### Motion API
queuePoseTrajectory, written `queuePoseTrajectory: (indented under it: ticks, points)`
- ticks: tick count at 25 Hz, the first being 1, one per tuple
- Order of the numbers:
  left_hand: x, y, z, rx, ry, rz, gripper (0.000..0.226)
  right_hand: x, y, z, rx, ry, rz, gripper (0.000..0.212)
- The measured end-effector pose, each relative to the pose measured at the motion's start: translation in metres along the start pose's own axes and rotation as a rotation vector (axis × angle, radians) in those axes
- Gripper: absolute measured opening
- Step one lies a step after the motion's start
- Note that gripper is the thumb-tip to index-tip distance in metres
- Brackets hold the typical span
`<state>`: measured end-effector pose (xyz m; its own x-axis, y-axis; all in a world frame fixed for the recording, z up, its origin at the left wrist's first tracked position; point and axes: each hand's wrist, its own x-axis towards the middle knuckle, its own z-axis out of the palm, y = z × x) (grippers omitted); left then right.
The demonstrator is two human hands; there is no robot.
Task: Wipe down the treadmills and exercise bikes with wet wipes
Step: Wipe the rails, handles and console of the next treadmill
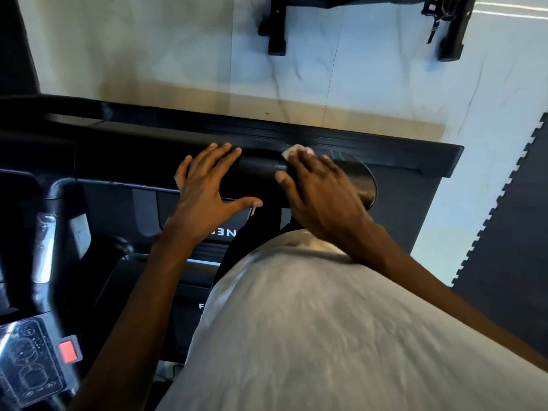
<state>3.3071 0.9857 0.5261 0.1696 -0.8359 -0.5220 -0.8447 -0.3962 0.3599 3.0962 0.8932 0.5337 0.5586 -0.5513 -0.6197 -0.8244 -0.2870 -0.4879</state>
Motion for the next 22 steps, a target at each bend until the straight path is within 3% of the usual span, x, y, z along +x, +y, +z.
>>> queuePoseTrajectory:
  ticks: [5, 10, 15, 19, 22]
  points:
    - [0.001, 0.001, -0.002, -0.022, -0.001, 0.005, 0.102, 0.007, -0.013, 0.008, -0.002, -0.071, -0.063, 0.06]
    - [0.001, 0.001, -0.002, -0.017, -0.017, -0.002, 0.103, 0.025, 0.004, -0.001, 0.011, -0.091, 0.02, 0.066]
    - [0.0, 0.003, -0.002, -0.006, -0.007, -0.008, 0.103, 0.072, 0.007, -0.012, 0.12, -0.203, 0.02, 0.041]
    - [0.0, 0.004, -0.004, -0.001, -0.033, -0.016, 0.105, 0.05, 0.052, -0.029, -0.031, -0.265, 0.116, 0.044]
    - [0.001, 0.004, -0.003, 0.001, -0.017, -0.01, 0.105, 0.049, 0.056, -0.031, 0.012, -0.259, 0.132, 0.048]
